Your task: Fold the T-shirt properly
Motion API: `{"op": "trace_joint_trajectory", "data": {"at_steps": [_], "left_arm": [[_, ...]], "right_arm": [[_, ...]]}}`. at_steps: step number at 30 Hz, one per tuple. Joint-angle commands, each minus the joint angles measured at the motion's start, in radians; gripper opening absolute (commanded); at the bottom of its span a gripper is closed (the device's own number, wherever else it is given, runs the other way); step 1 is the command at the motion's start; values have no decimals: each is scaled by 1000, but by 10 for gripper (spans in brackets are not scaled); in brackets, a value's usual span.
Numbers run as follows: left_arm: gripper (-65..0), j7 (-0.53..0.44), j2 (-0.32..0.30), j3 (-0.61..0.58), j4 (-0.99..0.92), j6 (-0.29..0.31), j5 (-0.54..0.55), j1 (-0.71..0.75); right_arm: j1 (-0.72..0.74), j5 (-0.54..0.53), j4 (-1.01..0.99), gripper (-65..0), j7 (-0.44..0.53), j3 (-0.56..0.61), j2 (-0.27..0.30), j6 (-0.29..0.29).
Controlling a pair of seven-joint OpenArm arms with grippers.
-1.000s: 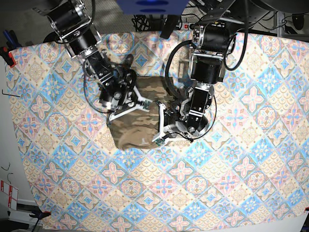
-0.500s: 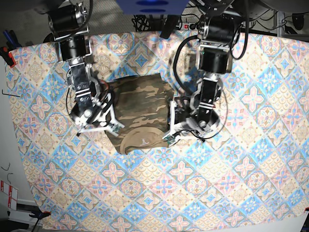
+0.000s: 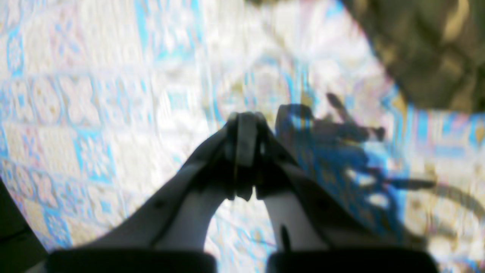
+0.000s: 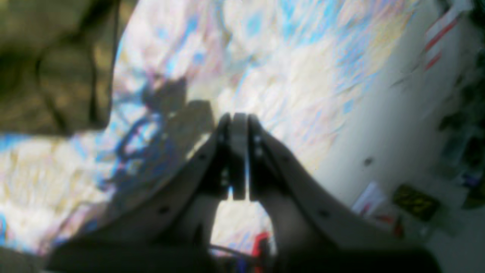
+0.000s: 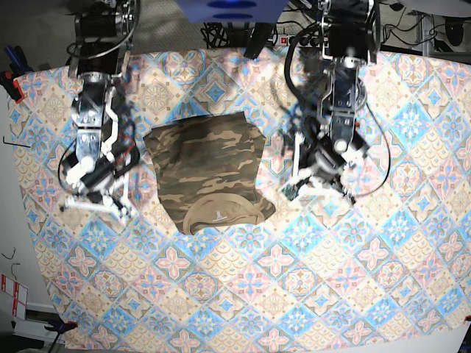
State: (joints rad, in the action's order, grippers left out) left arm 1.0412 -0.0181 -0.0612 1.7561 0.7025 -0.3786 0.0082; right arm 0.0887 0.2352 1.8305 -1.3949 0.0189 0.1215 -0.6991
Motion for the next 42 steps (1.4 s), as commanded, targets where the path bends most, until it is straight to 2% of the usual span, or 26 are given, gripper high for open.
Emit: {"op": "trace_joint_trajectory", "data": {"at_steps": [1, 6, 16, 20, 29, 34, 36, 42], "left_arm": [[-650, -8, -13, -1, 29, -4, 5, 13], [-650, -20, -38, 2, 138, -4, 7, 171], [-650, -210, -39, 13, 158, -4, -1, 424], [-650, -258, -33, 59, 172, -4, -1, 490], [-650, -381, -36, 99, 193, -4, -1, 645], [-650, -428, -36, 99, 190, -4, -1, 708], [-650, -451, -36, 99, 189, -4, -1, 732], [-650, -480, -36, 99, 178, -4, -1, 792]], "right_arm": [[6, 5, 15, -642, -1, -17, 7, 1], [-82, 5, 22, -642, -1, -122, 7, 1], [-274, 5, 94, -643, -1, -257, 0, 1], [-355, 5, 94, -643, 2, -265, -4, 1], [-482, 5, 114, -644, 25, -268, -79, 1], [-522, 6, 120, -643, 48, -320, -128, 1], [-530, 6, 122, -643, 56, -327, -130, 1], [-643, 5, 120, -643, 159, -325, -171, 1]]}}
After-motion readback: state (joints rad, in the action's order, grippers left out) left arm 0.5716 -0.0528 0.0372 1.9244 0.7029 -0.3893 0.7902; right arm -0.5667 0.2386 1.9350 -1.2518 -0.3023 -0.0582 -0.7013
